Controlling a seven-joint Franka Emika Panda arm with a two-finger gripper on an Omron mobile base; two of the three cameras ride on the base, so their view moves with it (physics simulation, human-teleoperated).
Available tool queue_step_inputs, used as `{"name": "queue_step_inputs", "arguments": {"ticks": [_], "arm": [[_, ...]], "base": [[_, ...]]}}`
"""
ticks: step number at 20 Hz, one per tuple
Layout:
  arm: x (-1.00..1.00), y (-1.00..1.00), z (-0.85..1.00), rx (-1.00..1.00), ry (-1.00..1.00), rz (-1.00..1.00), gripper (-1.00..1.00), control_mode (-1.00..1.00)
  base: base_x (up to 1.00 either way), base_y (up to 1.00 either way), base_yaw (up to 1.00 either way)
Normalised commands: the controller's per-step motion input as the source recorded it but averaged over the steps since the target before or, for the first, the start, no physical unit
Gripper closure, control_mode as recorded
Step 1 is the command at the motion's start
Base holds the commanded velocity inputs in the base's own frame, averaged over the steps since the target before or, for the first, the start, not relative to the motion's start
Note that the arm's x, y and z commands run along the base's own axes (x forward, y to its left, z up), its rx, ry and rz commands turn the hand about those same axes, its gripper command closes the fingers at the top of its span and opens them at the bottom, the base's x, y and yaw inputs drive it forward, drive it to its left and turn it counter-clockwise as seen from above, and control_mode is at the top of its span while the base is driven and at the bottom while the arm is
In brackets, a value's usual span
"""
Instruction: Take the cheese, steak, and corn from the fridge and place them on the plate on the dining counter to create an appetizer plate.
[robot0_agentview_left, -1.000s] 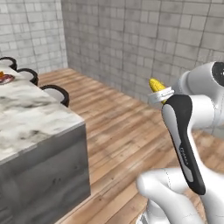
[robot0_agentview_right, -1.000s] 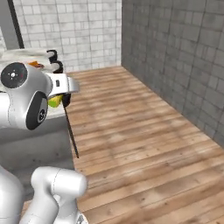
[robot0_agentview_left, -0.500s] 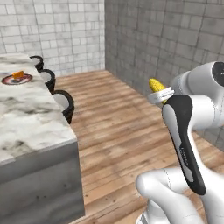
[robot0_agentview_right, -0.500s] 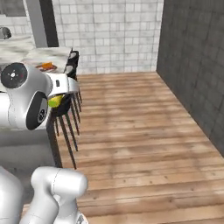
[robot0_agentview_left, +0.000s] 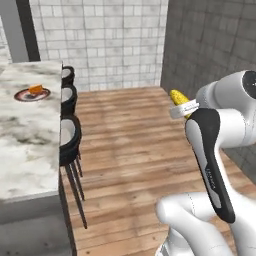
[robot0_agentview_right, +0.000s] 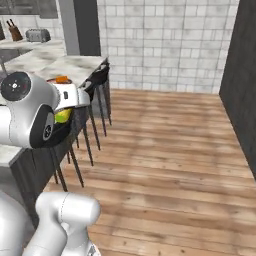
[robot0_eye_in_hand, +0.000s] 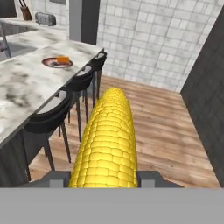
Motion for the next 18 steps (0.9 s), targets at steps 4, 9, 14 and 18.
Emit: {"name": "queue_step_inputs", "arguments": {"ticks": [4,9,14,18], "arm": [[0.0,0.0,0.0,0.0,0.0,0.0,1.0,1.0],[0.0,0.0,0.0,0.0,0.0,0.0,1.0,1.0],[0.0,0.0,0.0,0.0,0.0,0.0,1.0,1.0],[0.0,0.0,0.0,0.0,0.0,0.0,1.0,1.0]], "base": [[1.0,-0.85,0.46],[1.0,-0.73,0.52],[1.0,-0.65,0.58],[1.0,-0.68,0.58]]}}
